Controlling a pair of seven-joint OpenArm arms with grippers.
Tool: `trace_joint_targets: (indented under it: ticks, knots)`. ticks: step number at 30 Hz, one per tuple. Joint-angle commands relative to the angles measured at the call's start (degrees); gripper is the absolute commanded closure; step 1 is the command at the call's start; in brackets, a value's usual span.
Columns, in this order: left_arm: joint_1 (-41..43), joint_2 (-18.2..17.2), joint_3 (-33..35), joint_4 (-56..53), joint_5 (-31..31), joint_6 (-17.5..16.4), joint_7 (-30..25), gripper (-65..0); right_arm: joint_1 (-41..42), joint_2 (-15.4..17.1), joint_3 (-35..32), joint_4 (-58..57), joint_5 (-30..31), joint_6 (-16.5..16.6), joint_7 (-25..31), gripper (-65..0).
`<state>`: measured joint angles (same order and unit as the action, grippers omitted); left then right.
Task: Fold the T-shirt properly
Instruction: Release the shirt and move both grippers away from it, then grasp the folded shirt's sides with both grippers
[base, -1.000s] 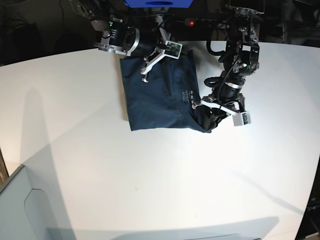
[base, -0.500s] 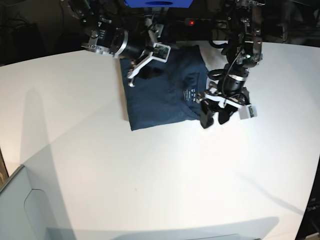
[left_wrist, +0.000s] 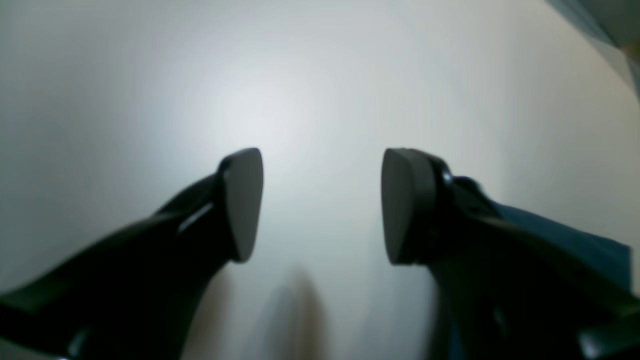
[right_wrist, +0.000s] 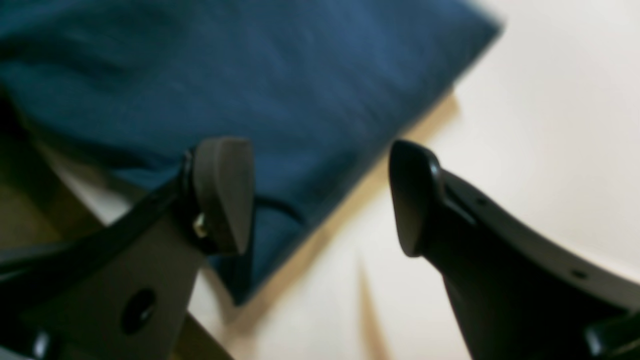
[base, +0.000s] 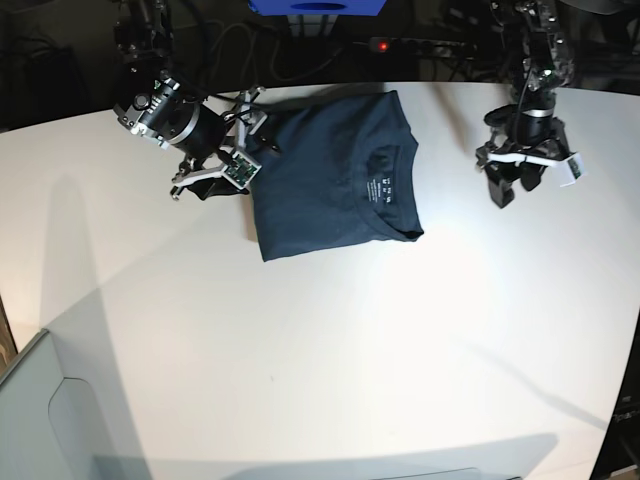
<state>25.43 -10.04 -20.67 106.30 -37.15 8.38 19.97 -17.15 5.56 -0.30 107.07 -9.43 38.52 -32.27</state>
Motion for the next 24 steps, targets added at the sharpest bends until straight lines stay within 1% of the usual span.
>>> trace_joint_targets:
  ticks: [1, 4, 10, 13, 15, 19, 21, 24]
  knots:
    - [0.55, -0.37, -0.57, 0.56, -0.35, -0.60, -1.20, -36.3, 0.40, -0.60, 1.22, -0.38, 0.86, -0.06, 1.37, -40.5]
    - [1.34, -0.37, -1.71, -0.32, -0.35, -0.60, -1.11, -36.3, 0.40, -1.83, 3.94, -3.55, 0.86, -0.06, 1.72, -40.5]
    - [2.22, -0.37, -1.18, -0.15, -0.44, -0.60, -1.11, -36.4, 0.22, -1.83, 7.81, -4.78, 0.86, -0.06, 1.72, -40.5]
    - [1.95, 1.12, 0.23, -0.06, -0.44, -0.60, -1.11, -36.5, -0.04, -1.83, 10.36, -4.69, 0.86, -0.06, 1.46, -40.5]
    - [1.95, 1.47, 1.90, -0.06, -0.44, -0.60, -1.11, -36.5, -0.22, -1.83, 12.38, -4.60, 0.86, -0.06, 1.46, -40.5]
    - [1.95, 1.65, 6.73, -0.24, -0.44, -0.60, -1.11, -36.6, -1.36, -1.91, 13.88, -1.09, 1.30, -0.06, 1.46, -40.5]
    - [1.95, 1.65, 8.31, -0.41, -0.44, -0.60, -1.20, -36.6, -1.89, -1.91, 14.23, 2.34, 3.59, -0.06, 1.46, -40.5]
    - [1.95, 1.65, 8.67, -0.41, -0.44, -0.60, -1.20, -36.6, -1.71, -1.65, 13.79, 6.38, 6.22, -0.06, 1.37, -40.5]
